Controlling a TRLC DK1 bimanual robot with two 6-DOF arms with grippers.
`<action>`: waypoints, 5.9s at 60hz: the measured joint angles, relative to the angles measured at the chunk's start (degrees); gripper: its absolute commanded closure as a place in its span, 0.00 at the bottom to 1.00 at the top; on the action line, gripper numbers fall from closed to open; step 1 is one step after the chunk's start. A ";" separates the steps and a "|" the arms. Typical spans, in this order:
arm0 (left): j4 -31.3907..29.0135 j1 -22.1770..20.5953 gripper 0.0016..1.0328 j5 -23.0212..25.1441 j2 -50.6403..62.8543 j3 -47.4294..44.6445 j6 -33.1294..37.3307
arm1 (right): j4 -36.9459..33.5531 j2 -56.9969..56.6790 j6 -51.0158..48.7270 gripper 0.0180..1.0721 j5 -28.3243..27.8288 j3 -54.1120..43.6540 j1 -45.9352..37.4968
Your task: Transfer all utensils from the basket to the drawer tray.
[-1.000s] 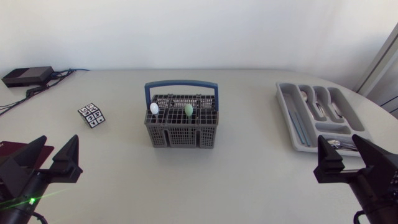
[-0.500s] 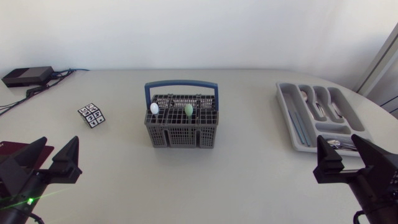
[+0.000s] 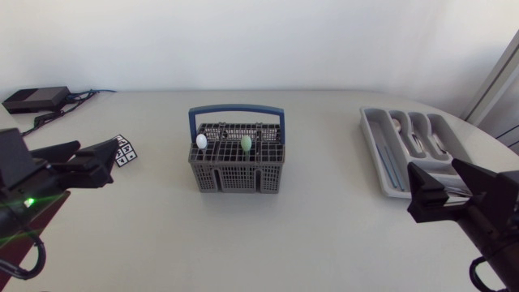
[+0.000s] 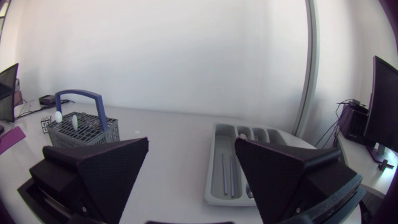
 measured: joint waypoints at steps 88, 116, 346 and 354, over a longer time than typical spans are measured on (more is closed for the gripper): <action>-3.96 -4.92 0.58 20.87 55.76 31.45 6.36 | -17.51 45.83 2.03 0.05 -13.81 29.38 16.61; -0.35 -8.00 0.76 18.38 61.70 32.94 7.63 | -16.02 48.39 0.79 0.05 -13.84 29.70 17.64; -14.78 -24.85 0.33 56.48 37.99 30.67 3.74 | -28.13 43.67 -13.79 0.93 -42.93 35.58 35.63; -12.63 -19.47 0.25 56.37 37.97 33.81 3.26 | -28.94 43.67 -14.27 0.93 -42.91 35.34 35.23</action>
